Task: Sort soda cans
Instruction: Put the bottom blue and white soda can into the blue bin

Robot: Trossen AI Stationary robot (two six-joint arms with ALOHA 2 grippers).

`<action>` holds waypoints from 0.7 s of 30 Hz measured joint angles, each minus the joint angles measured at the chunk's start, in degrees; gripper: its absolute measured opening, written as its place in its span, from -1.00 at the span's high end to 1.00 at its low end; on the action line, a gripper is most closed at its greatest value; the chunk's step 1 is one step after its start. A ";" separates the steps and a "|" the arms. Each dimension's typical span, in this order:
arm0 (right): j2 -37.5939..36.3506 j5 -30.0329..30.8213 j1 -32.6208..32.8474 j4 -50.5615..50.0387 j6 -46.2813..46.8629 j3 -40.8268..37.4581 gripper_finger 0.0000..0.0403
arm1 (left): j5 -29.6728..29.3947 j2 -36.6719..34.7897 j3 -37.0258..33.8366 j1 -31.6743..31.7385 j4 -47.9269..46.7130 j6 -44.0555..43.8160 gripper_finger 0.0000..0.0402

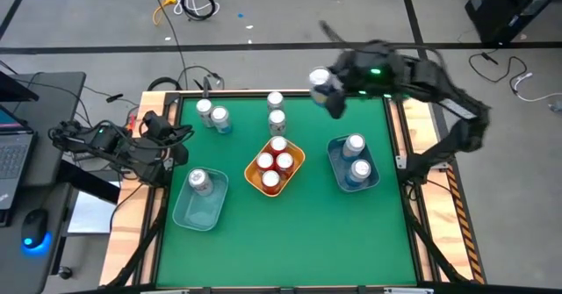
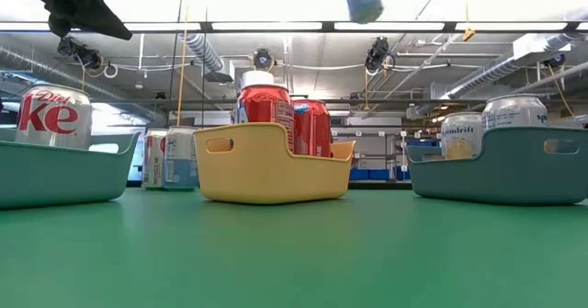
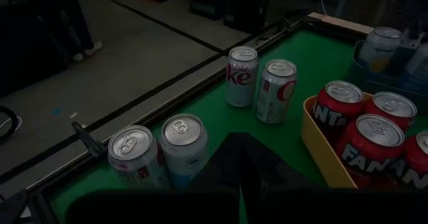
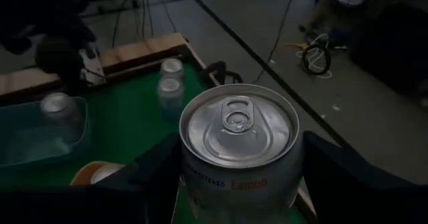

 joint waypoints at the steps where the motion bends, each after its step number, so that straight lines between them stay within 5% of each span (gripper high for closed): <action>1: -2.12 0.70 0.28 0.43 0.75 -2.46 -0.25 | 0.00 0.00 0.00 0.00 0.04 0.00 0.99; 11: -20.75 4.19 5.72 16.61 9.22 -34.75 -0.25 | 0.24 0.00 0.00 0.00 0.81 -0.02 0.99; 21: -28.89 10.94 14.65 31.27 18.77 -61.96 -0.25 | 0.67 0.00 0.00 0.00 1.09 -0.04 0.99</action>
